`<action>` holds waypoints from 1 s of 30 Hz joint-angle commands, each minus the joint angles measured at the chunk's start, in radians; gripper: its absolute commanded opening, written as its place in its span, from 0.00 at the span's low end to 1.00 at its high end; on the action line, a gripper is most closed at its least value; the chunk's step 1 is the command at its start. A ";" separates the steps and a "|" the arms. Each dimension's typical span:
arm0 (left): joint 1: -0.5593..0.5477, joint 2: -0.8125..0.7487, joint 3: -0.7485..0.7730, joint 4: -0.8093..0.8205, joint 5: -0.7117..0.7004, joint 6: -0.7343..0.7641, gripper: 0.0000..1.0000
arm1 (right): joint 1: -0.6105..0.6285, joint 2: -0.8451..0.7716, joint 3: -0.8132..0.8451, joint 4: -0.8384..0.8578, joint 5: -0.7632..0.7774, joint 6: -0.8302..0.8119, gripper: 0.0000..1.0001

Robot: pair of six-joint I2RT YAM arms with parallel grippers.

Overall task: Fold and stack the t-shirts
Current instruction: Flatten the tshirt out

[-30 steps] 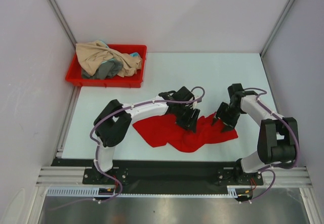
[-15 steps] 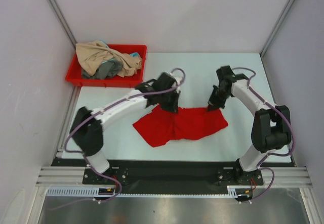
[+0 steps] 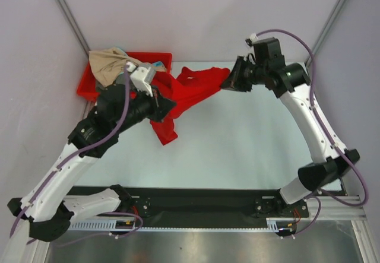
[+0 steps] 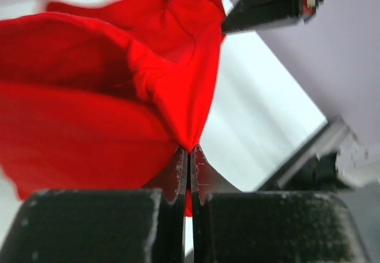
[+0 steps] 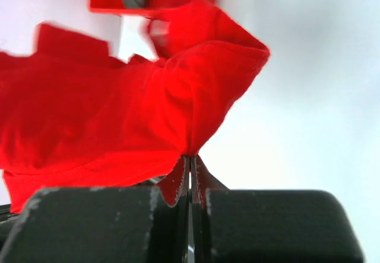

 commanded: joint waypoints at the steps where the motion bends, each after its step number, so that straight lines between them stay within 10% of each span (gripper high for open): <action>1: -0.141 0.042 -0.062 -0.059 -0.014 0.021 0.00 | -0.160 -0.104 -0.246 -0.013 0.123 -0.035 0.00; 3: -0.236 0.074 -0.126 -0.037 0.012 -0.006 0.08 | -0.212 -0.149 -0.451 0.019 0.099 -0.044 0.04; 4: -0.259 0.108 -0.148 -0.027 0.023 -0.017 0.42 | -0.240 -0.175 -0.503 0.022 0.107 -0.053 0.23; 7: -0.314 0.132 -0.229 -0.021 0.031 -0.068 0.73 | -0.333 -0.189 -0.643 -0.043 0.193 -0.101 0.60; 17: -0.226 0.077 -0.278 -0.170 -0.172 -0.097 0.77 | -0.269 -0.330 -0.829 0.036 0.096 -0.109 0.79; 25: -0.092 0.128 -0.430 -0.251 -0.172 -0.169 0.72 | 0.060 -0.077 -0.703 0.163 0.113 -0.155 0.38; 30: 0.087 0.090 -0.533 -0.179 -0.052 -0.154 0.67 | 0.186 0.076 -0.582 0.156 0.174 -0.263 0.70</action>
